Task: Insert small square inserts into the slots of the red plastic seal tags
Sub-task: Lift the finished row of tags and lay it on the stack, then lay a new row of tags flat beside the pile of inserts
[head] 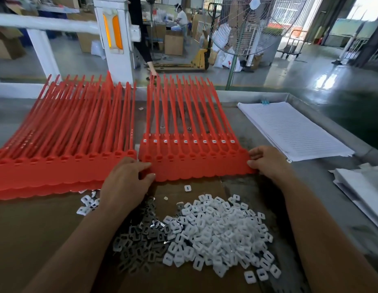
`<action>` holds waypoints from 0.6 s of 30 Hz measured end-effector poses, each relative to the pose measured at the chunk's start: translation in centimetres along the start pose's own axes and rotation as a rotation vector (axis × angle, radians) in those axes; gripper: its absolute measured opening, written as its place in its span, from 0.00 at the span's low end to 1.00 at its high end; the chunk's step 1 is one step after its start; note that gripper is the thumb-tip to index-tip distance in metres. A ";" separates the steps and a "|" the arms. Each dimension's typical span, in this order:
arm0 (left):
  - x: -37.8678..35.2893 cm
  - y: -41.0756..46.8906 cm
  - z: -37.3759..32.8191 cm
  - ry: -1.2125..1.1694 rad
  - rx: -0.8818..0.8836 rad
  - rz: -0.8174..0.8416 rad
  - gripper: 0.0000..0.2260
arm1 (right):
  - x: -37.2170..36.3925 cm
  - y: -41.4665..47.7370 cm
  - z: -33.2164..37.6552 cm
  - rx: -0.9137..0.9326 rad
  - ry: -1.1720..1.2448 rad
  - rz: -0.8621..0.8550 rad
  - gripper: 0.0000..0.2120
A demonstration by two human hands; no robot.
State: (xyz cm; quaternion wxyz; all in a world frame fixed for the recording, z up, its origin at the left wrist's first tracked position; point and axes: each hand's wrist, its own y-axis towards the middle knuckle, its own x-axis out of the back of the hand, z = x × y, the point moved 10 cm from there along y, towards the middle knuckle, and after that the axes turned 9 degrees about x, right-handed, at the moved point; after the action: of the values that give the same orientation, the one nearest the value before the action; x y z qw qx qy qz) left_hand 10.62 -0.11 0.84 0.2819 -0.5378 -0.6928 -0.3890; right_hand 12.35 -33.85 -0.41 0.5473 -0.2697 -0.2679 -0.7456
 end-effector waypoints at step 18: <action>-0.6 0.0 -1.2 0.059 -0.137 0.116 0.11 | -6.2 -6.8 14.4 0.600 -0.024 0.357 0.05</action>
State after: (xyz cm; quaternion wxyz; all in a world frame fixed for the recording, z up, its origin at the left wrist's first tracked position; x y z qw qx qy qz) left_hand 10.77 -1.40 1.00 0.2869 -0.5834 -0.6236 -0.4341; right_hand 9.01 -17.95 4.88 0.7208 -0.1484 -0.4301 -0.5230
